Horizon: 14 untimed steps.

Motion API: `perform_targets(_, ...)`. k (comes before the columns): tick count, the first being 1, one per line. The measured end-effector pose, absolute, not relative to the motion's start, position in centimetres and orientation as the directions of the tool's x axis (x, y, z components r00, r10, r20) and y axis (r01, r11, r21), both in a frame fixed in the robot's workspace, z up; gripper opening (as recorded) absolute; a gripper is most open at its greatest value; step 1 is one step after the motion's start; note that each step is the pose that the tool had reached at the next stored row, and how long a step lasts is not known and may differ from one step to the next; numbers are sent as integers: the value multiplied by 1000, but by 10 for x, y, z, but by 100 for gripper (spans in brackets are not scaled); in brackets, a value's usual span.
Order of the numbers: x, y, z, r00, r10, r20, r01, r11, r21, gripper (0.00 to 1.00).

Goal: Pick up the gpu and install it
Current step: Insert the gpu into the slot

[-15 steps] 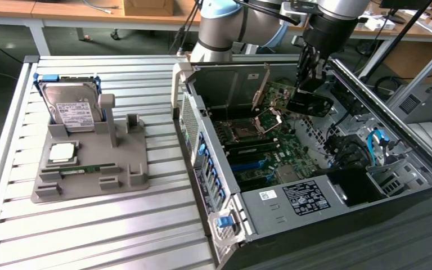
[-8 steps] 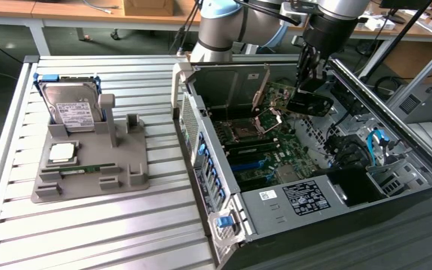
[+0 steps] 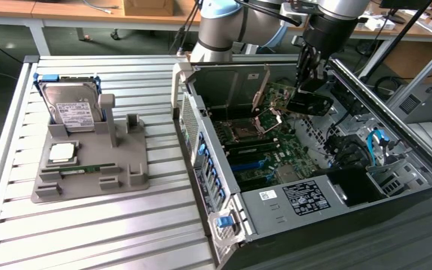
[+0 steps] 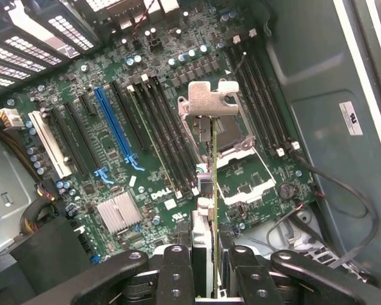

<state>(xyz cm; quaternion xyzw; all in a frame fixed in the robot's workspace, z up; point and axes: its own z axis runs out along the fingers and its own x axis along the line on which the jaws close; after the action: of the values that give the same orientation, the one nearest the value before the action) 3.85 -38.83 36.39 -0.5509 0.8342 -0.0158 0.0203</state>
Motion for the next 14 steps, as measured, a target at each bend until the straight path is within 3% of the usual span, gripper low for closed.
perform_targets(14,39,-388,364,-354,-935,-14,-934,354,-50,27)
